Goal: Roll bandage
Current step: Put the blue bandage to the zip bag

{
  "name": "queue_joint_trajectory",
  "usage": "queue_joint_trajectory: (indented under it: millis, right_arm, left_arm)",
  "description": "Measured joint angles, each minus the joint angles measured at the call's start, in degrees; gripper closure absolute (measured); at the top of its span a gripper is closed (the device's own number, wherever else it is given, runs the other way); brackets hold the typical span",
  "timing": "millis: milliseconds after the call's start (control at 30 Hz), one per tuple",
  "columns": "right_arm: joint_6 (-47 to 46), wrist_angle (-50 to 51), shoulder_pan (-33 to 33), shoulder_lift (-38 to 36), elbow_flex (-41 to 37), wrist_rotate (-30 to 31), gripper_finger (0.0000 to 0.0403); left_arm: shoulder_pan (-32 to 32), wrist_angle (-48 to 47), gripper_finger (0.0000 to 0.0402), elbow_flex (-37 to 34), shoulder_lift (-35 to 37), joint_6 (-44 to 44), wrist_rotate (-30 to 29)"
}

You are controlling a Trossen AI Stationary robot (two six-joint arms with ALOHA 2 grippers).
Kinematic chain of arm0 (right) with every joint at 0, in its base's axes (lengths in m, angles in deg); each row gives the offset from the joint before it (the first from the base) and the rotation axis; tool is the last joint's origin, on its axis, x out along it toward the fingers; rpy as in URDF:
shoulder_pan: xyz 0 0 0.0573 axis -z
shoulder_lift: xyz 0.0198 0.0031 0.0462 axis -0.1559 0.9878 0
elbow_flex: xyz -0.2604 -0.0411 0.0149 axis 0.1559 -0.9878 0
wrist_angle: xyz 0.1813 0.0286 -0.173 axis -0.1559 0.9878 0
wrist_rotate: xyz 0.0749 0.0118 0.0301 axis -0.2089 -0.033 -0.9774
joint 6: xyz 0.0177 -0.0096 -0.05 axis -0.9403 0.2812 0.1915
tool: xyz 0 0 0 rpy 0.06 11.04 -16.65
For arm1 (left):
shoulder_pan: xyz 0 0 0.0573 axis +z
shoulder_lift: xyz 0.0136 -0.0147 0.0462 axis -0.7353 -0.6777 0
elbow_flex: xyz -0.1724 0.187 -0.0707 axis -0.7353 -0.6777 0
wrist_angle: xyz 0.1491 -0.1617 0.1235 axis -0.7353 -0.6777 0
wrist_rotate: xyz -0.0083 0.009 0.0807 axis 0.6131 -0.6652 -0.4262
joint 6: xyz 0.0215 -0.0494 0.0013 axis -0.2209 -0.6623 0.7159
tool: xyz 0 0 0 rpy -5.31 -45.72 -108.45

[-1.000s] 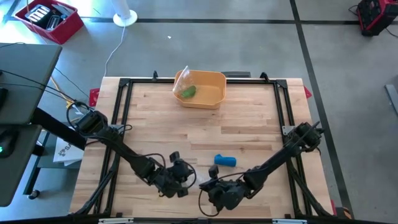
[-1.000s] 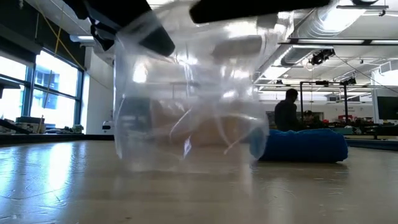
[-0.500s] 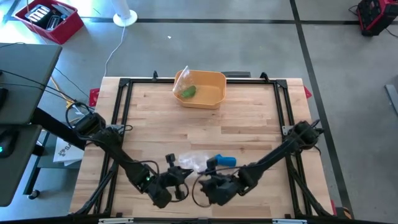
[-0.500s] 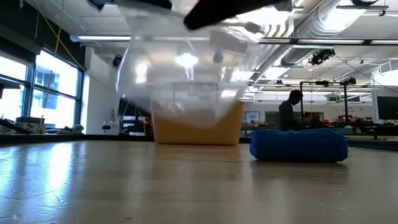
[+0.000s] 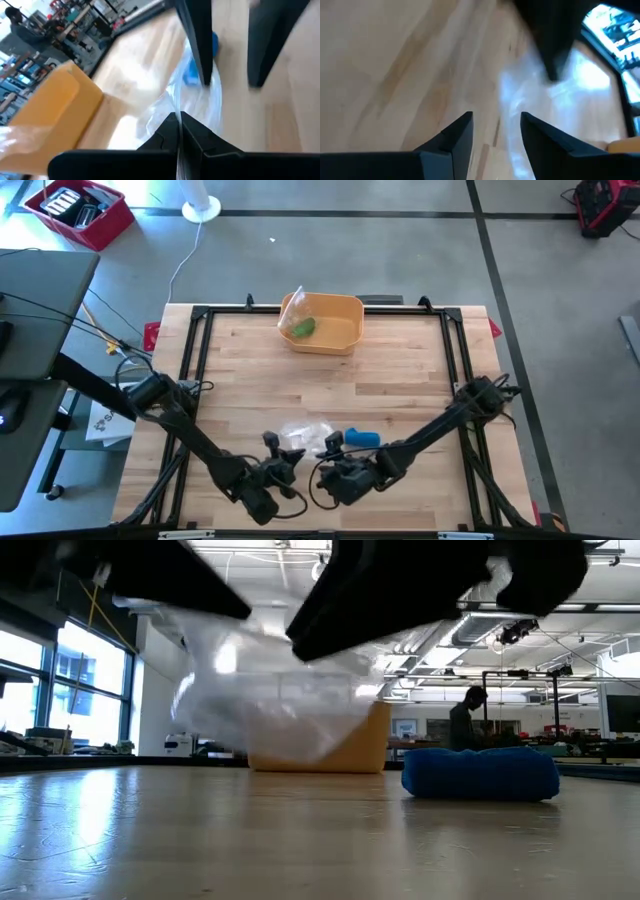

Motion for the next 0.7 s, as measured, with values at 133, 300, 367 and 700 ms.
queue_joint_trajectory:
  millis: [133, 300, 367, 700]
  right_arm:
    - [-4.32, 0.28, -1.1, -0.14, 1.48, 0.1, 0.0244]
    - [-10.82, 8.77, -2.46, -0.81, 3.88, -0.86, 0.0222]
    - [-15.43, 14.8, -2.93, -2.03, 3.76, -1.25, 0.0215]
    - [-36.04, 25.91, -1.78, -11.37, -15.88, -3.98, 0.021]
  left_arm:
    - [0.37, -0.09, 0.0401, 0.15, -2.71, -3.25, 1.24]
    - [0.89, -0.3, 0.0401, 0.17, -3.72, -7.39, 3.16]
    - [0.9, -0.66, 0.0401, 0.19, -3.75, -8.67, 3.24]
    - [1.22, -3.58, 0.0401, 0.24, -3.73, -14.4, 6.31]
